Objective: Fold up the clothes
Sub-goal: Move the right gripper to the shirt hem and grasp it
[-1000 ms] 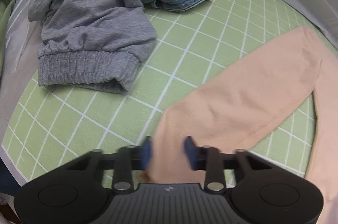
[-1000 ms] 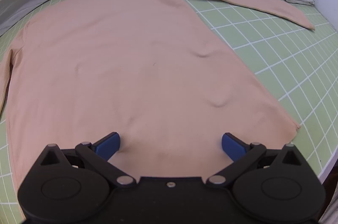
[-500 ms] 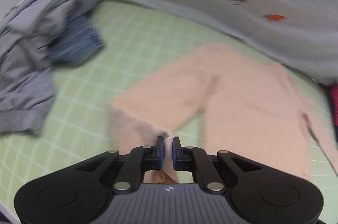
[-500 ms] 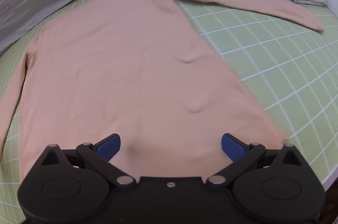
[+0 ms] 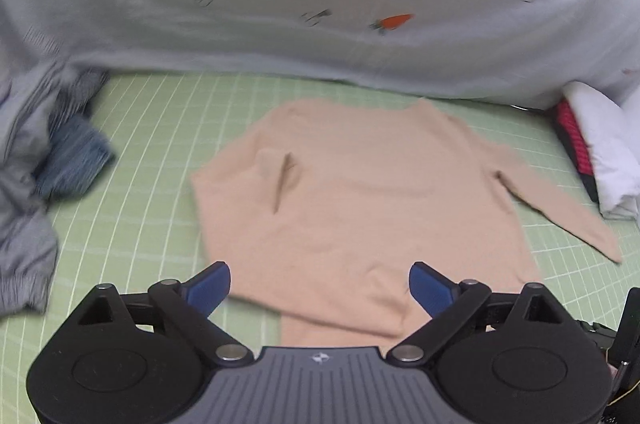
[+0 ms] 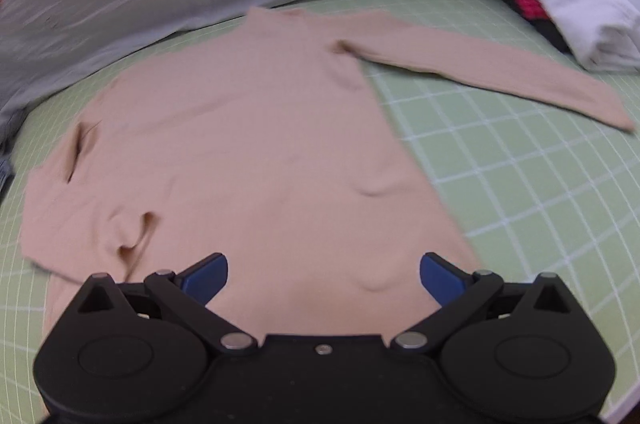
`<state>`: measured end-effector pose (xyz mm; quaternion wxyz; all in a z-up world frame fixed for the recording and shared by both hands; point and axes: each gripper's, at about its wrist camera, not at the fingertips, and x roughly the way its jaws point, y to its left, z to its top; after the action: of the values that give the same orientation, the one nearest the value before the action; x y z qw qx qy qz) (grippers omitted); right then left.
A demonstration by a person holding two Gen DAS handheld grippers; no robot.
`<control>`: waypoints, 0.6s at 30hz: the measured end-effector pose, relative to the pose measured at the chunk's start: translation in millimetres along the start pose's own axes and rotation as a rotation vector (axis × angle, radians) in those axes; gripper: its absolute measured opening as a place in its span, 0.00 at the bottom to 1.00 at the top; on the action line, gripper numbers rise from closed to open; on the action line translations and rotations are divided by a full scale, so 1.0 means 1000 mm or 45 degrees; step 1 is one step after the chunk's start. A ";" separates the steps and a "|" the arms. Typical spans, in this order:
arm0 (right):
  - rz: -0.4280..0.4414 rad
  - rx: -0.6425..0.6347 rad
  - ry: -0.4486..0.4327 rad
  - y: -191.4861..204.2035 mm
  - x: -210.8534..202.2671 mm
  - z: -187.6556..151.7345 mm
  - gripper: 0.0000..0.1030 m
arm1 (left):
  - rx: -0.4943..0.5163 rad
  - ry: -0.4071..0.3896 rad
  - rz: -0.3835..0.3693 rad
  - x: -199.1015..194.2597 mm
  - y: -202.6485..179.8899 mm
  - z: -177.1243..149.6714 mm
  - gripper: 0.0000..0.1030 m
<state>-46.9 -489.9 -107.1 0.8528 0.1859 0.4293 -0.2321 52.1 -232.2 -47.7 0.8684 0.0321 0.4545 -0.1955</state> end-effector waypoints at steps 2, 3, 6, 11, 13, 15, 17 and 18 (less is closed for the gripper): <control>0.035 -0.068 0.009 0.023 0.005 0.005 1.00 | -0.024 0.023 0.026 0.005 0.017 0.000 0.94; 0.057 -0.096 0.019 0.033 0.007 0.006 1.00 | -0.021 0.030 0.043 0.007 0.024 0.000 0.94; 0.080 -0.195 0.064 0.069 0.018 0.012 1.00 | -0.016 0.053 0.087 0.013 0.045 0.001 0.94; 0.156 -0.262 0.130 0.115 0.035 0.016 0.87 | -0.057 0.141 0.060 0.035 0.072 0.006 0.94; 0.182 -0.277 0.157 0.126 0.040 0.016 0.83 | -0.060 0.174 0.050 0.043 0.078 0.008 0.94; 0.199 -0.294 0.195 0.134 0.047 0.015 0.70 | -0.065 0.193 0.034 0.049 0.083 0.010 0.94; 0.185 -0.344 0.201 0.142 0.051 0.015 0.66 | -0.068 0.206 0.024 0.054 0.085 0.012 0.94; 0.177 -0.373 0.197 0.145 0.052 0.015 0.60 | -0.068 0.212 0.022 0.057 0.086 0.013 0.94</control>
<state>70.8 -390.3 -123.6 0.8492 0.1063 0.5088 -0.0926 122.9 -173.4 -96.6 0.8298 0.0292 0.5299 -0.1723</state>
